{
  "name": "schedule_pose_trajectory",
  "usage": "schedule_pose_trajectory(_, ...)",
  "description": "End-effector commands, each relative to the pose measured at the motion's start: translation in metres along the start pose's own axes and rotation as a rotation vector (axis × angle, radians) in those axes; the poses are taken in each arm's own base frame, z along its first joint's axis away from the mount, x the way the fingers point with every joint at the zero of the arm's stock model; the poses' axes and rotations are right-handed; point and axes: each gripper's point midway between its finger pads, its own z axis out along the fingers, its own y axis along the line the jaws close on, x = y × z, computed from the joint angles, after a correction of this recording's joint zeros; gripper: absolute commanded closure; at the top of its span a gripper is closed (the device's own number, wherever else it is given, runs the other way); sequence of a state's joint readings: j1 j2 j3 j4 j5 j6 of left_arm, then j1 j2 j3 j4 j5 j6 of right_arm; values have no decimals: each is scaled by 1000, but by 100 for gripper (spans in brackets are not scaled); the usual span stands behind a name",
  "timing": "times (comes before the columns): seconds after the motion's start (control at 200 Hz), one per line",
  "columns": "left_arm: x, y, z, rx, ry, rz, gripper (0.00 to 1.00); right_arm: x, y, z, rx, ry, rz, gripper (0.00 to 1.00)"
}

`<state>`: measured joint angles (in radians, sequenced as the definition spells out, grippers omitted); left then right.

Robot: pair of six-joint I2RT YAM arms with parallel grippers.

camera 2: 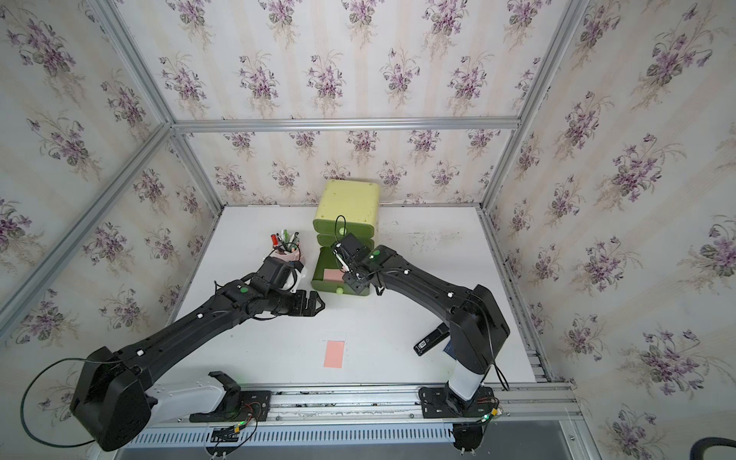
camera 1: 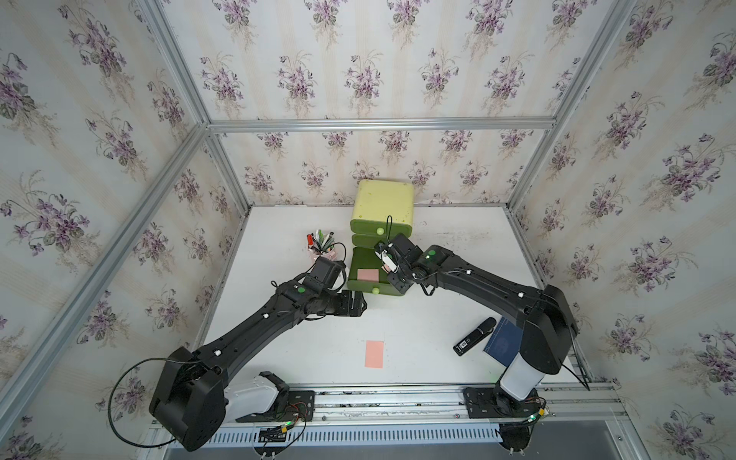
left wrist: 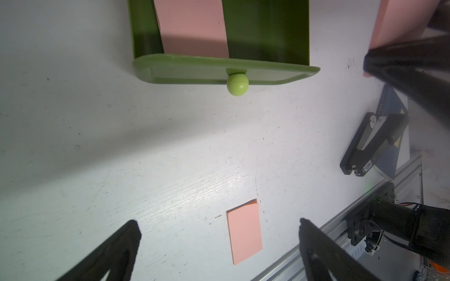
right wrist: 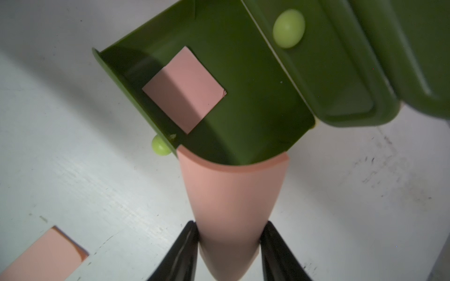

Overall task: Please put the sticky notes in the drawer by color
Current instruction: Place the sticky notes in the drawer.

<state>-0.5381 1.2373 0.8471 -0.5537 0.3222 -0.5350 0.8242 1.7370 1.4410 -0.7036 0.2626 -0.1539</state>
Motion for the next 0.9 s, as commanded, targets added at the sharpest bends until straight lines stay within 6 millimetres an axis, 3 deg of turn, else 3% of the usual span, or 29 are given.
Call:
schedule_pose_trajectory(0.0, -1, -4, -2, 20, -12, -4, 0, -18, -17, 9, 101, -13, -115, 55)
schedule_pose_trajectory(0.185, 1, -4, -5, 32, -23, -7, 0, -22, -23, 37, 108, 37, -183, 55)
schedule_pose_trajectory(0.465, 8, 1, -6, 20, -19, 2, 0, -31, -24, 54, 114, 23, -293, 55)
schedule_pose_trajectory(0.899, 14, 5, -9, 9, -21, 7, 0, -12, -25, 89, 128, 106, -381, 54)
